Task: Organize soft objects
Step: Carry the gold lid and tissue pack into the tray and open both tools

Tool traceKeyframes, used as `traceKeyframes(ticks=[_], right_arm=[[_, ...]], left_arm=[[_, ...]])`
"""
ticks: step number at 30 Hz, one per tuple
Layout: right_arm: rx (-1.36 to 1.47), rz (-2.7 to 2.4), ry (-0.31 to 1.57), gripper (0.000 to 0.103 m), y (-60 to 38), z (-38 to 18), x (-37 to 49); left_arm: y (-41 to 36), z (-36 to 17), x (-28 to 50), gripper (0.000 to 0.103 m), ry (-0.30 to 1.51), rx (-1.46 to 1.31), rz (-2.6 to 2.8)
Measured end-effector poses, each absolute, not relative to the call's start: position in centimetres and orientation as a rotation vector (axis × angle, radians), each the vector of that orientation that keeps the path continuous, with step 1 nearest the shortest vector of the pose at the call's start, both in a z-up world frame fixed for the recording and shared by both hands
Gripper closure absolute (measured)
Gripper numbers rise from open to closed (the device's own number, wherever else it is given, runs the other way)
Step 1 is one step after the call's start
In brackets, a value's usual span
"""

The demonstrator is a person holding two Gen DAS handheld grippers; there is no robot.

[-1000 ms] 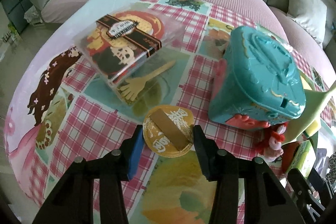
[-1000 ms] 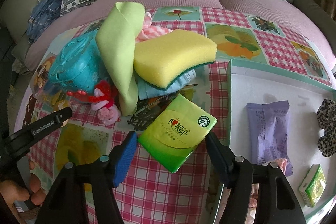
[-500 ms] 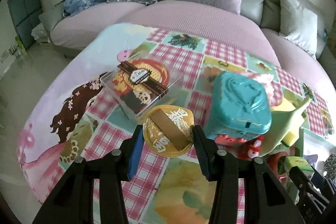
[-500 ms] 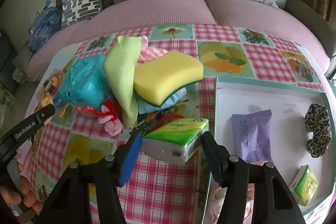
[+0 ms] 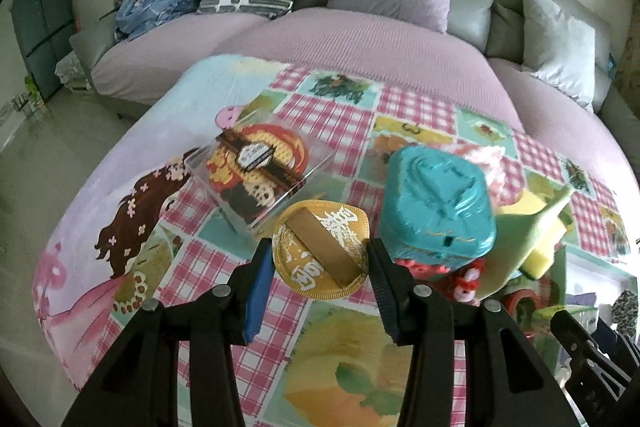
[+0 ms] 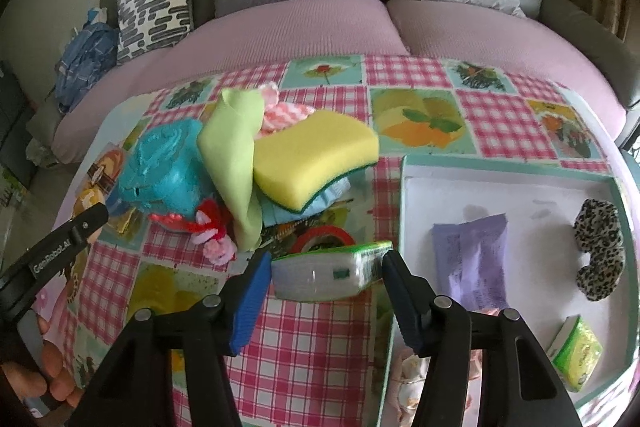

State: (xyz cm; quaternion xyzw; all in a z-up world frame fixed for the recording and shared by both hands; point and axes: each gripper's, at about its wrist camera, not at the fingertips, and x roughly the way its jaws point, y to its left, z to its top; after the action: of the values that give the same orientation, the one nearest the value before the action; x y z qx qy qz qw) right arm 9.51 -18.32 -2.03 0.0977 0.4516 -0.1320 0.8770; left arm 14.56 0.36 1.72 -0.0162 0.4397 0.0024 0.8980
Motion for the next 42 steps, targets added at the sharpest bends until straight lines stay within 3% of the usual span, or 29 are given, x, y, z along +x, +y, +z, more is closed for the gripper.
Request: traceKeyframes(ticks=[20,30,42], right_arm=[[0.384,-0.551,0.838,0.043,-29.3,0.8,4.9],[0.440,-0.708,0.871,0.043,-34.8,-0.8,2.7],[0.456,-0.839,0.858,0.043,-37.6,-0.9,0.1]], left_arm=[[-13.0,7.7,13.4,0.055,0.828,0.112,-0.352],[-22.5,4.7,12.3,0.055,0.877,0.190,-0.544],[-27.1,-0.5,11.7,0.055,0.959,0.262,-0.643]])
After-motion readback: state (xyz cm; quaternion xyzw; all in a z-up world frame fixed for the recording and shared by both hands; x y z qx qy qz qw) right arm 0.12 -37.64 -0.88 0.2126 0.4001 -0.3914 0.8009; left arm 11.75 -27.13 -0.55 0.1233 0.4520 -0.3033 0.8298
